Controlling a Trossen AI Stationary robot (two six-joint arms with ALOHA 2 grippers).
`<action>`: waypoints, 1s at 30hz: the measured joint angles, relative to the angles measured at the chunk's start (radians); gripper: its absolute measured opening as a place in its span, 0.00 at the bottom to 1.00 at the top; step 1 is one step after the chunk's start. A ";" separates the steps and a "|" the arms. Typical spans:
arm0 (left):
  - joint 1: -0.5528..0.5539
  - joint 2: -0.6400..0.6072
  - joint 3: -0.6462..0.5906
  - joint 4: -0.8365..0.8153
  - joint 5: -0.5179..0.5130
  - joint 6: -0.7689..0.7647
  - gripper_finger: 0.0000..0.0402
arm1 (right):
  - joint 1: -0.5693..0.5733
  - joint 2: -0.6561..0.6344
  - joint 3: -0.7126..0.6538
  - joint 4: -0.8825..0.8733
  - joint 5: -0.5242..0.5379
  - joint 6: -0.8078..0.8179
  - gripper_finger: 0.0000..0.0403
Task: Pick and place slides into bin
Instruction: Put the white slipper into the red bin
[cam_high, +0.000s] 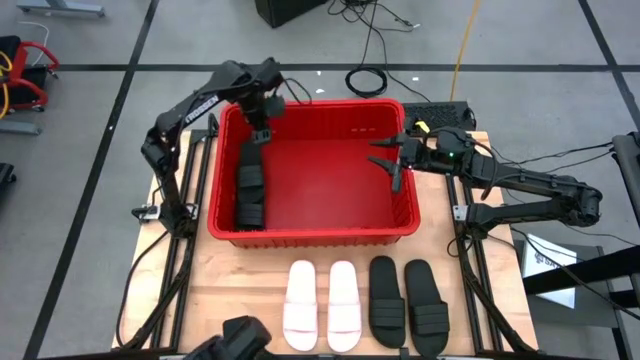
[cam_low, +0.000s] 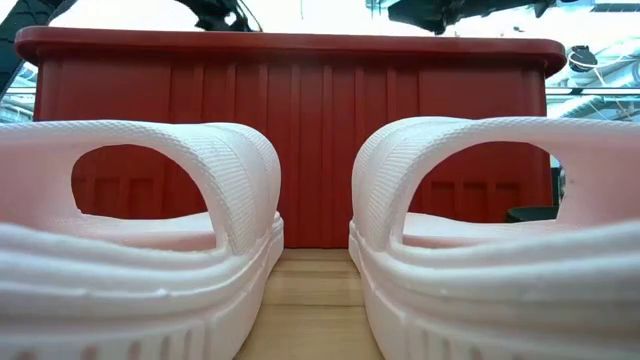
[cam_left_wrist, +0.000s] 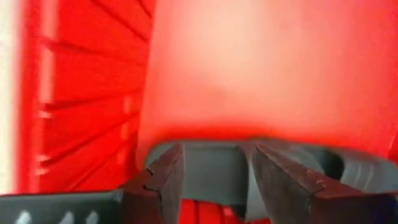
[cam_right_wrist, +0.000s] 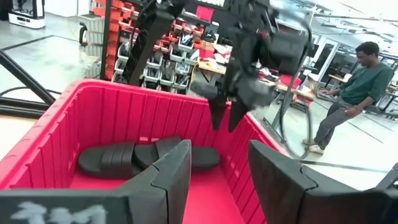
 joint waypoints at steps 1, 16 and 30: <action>-0.009 -0.015 0.010 0.012 -0.002 -0.007 0.44 | 0.000 0.000 0.000 0.003 0.000 0.000 0.38; -0.173 -0.315 0.030 0.254 -0.005 -0.181 0.41 | 0.003 0.000 0.000 0.096 -0.002 0.089 0.38; -0.511 -0.458 0.030 0.250 0.029 -0.238 0.41 | 0.113 0.000 0.000 0.164 -0.210 0.218 0.38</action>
